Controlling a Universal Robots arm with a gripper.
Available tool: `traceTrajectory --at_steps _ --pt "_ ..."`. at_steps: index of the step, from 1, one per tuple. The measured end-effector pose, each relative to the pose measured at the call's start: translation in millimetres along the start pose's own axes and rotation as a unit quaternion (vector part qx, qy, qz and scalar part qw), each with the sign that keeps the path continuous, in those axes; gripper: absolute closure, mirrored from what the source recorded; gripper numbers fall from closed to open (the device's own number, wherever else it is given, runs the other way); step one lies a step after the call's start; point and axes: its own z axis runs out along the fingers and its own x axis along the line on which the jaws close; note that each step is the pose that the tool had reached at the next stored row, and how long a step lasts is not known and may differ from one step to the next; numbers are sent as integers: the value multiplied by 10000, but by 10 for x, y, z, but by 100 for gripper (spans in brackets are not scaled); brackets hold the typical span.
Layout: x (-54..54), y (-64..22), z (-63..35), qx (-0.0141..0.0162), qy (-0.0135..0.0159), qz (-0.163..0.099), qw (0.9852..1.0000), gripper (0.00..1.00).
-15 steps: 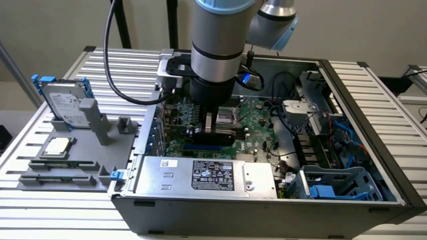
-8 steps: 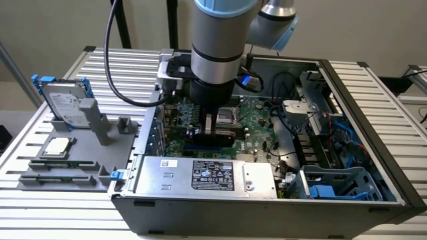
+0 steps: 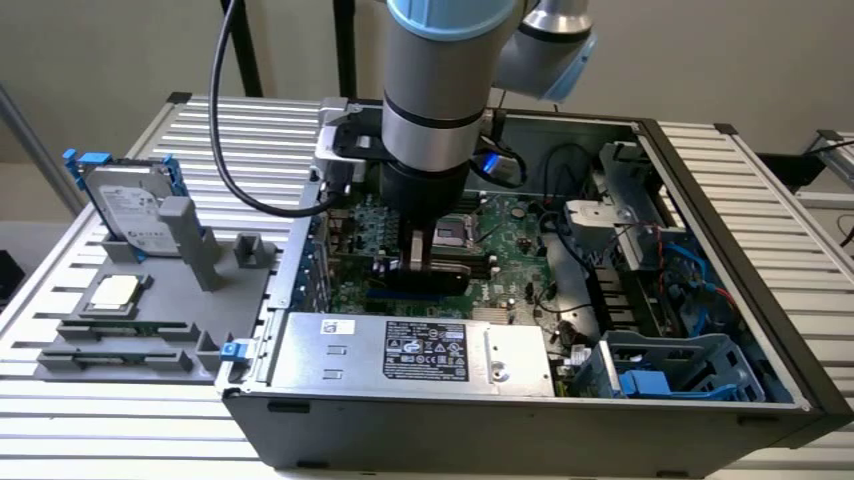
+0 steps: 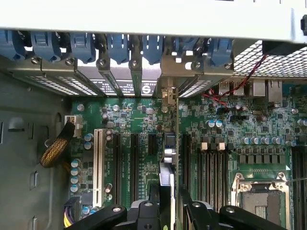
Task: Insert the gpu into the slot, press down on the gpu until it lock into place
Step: 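Insert the gpu into the slot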
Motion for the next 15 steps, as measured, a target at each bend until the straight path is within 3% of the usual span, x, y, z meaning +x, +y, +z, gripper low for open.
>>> traceTrajectory --at_steps 15 --pt "5 -3 68 -16 1 1 10000 74"
